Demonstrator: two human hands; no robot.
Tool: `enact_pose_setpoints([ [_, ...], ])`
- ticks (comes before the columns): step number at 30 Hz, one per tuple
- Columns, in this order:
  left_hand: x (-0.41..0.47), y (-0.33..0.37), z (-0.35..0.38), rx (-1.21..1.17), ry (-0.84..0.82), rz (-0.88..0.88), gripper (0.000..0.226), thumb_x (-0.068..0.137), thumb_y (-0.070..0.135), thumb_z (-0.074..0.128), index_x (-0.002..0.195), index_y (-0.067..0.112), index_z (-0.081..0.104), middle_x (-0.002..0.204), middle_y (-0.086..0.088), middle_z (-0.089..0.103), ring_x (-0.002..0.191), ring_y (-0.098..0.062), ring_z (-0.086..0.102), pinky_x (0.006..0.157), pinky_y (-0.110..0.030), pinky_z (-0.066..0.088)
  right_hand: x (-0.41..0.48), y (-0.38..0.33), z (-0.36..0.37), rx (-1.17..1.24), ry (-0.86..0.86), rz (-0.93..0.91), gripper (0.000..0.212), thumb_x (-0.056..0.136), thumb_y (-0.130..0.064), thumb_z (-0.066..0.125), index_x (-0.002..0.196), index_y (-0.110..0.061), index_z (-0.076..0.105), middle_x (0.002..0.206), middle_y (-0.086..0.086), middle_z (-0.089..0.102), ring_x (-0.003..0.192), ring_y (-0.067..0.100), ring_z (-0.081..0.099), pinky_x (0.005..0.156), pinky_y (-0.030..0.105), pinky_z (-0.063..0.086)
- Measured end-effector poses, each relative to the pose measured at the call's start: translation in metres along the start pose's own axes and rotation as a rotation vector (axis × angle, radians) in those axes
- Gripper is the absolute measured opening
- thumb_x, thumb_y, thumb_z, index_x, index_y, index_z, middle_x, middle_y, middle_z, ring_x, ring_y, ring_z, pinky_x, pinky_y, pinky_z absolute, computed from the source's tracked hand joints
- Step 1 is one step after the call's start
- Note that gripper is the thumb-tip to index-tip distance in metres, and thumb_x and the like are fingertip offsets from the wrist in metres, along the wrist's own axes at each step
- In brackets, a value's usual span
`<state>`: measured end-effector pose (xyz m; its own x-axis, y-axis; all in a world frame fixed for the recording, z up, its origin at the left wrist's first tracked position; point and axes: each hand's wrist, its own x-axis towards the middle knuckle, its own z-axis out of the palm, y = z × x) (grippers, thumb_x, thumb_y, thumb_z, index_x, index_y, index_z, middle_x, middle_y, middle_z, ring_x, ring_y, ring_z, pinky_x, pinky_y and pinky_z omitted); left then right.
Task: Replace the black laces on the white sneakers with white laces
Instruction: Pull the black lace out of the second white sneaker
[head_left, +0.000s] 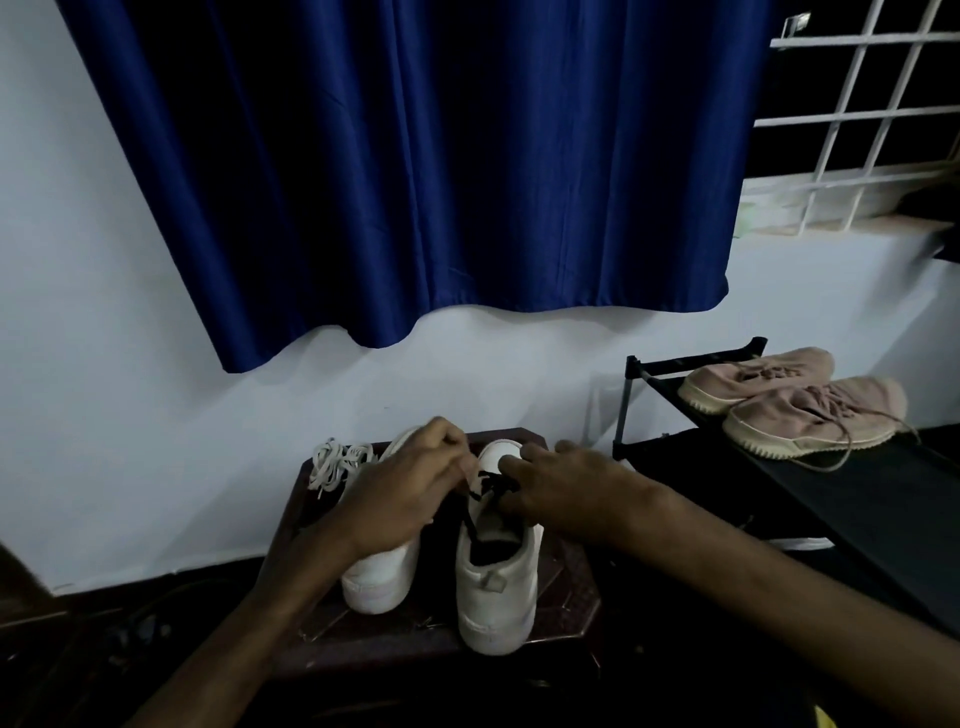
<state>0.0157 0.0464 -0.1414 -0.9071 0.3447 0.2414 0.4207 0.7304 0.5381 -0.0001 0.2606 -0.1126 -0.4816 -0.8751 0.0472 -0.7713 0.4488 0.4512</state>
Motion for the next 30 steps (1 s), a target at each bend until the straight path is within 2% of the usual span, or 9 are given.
enact_pose_setpoints([
  [2, 0.001, -0.003, -0.009, -0.318, 0.032, -0.151, 0.07, 0.079, 0.083, 0.038, 0.091, 0.017, 0.062, 0.093, 0.011, 0.06, 0.087, -0.007, 0.06, 0.088, -0.041, 0.048, 0.012, 0.006, -0.007, 0.206, -0.146, -0.04, 0.027, 0.092, -0.022, 0.057, 0.118, -0.027, 0.063, 0.113, 0.005, 0.054, 0.103, 0.023, 0.055, 0.075, 0.034, 0.043],
  [5, 0.008, 0.003, -0.03, -0.684, 0.127, -0.335, 0.072, 0.083, 0.073, 0.037, 0.082, 0.007, 0.065, 0.076, 0.004, 0.067, 0.081, -0.013, 0.061, 0.078, -0.036, 0.046, 0.022, 0.025, -0.019, 0.698, -0.351, 0.01, 0.021, 0.098, -0.021, 0.053, 0.111, -0.006, 0.062, 0.109, 0.008, 0.053, 0.102, 0.022, 0.052, 0.079, 0.024, 0.037],
  [11, 0.01, -0.016, -0.095, -1.195, 0.533, -0.508, 0.051, 0.095, 0.057, 0.042, 0.061, 0.019, 0.041, 0.076, 0.0, 0.064, 0.08, -0.019, 0.064, 0.077, -0.041, 0.048, 0.025, 0.035, -0.019, 0.882, -0.152, -0.07, 0.016, 0.092, -0.024, 0.065, 0.1, -0.014, 0.073, 0.097, 0.005, 0.058, 0.091, 0.015, 0.055, 0.077, 0.014, 0.04],
  [14, 0.009, -0.03, -0.103, -0.884, 0.599, -0.573, 0.051, 0.099, 0.051, 0.042, 0.077, 0.008, 0.058, 0.081, -0.002, 0.064, 0.073, -0.018, 0.06, 0.075, -0.037, 0.048, 0.028, 0.021, -0.011, 0.558, -0.221, -0.179, 0.02, 0.088, -0.028, 0.068, 0.107, -0.025, 0.073, 0.099, -0.003, 0.044, 0.108, 0.018, 0.046, 0.077, 0.023, 0.037],
  [15, 0.006, -0.031, -0.098, -0.724, 0.565, -0.571, 0.052, 0.101, 0.046, 0.042, 0.091, -0.001, 0.063, 0.082, -0.004, 0.064, 0.071, -0.018, 0.059, 0.071, -0.035, 0.047, 0.03, 0.019, -0.009, 0.458, -0.236, -0.167, 0.021, 0.088, -0.031, 0.067, 0.108, -0.027, 0.073, 0.1, -0.004, 0.041, 0.111, 0.017, 0.043, 0.077, 0.024, 0.035],
  [18, -0.005, -0.028, -0.074, -0.293, 0.302, -0.451, 0.04, 0.1, 0.038, 0.049, 0.08, 0.009, 0.068, 0.078, -0.003, 0.068, 0.069, -0.018, 0.06, 0.067, -0.031, 0.043, 0.037, 0.017, -0.003, 0.446, -0.252, -0.157, 0.022, 0.089, -0.031, 0.065, 0.106, -0.02, 0.073, 0.106, 0.002, 0.046, 0.111, 0.02, 0.043, 0.079, 0.025, 0.035],
  [22, -0.007, -0.013, -0.05, 0.123, 0.035, -0.393, 0.038, 0.088, 0.052, 0.054, 0.079, 0.017, 0.066, 0.077, 0.006, 0.065, 0.076, -0.016, 0.062, 0.069, -0.033, 0.047, 0.04, 0.023, 0.001, 0.831, -0.224, 0.012, 0.03, 0.101, -0.027, 0.048, 0.093, -0.003, 0.065, 0.103, 0.012, 0.055, 0.098, 0.022, 0.054, 0.09, 0.036, 0.044],
  [27, -0.01, -0.004, -0.036, 0.368, 0.08, -0.373, 0.028, 0.094, 0.042, 0.053, 0.09, 0.017, 0.063, 0.099, 0.004, 0.058, 0.089, -0.019, 0.057, 0.071, -0.032, 0.04, 0.037, 0.046, -0.013, 1.526, -0.142, 0.358, 0.047, 0.103, -0.044, 0.029, 0.081, -0.014, 0.058, 0.086, -0.002, 0.062, 0.081, 0.009, 0.058, 0.081, 0.031, 0.047],
  [30, -0.014, -0.007, -0.032, 0.458, 0.111, -0.393, 0.02, 0.096, 0.037, 0.048, 0.1, 0.021, 0.059, 0.108, 0.003, 0.057, 0.102, -0.021, 0.057, 0.084, -0.037, 0.046, 0.049, 0.063, -0.016, 1.819, 0.05, 0.525, 0.042, 0.102, -0.045, 0.035, 0.083, -0.016, 0.058, 0.093, 0.002, 0.06, 0.091, 0.016, 0.058, 0.085, 0.039, 0.047],
])
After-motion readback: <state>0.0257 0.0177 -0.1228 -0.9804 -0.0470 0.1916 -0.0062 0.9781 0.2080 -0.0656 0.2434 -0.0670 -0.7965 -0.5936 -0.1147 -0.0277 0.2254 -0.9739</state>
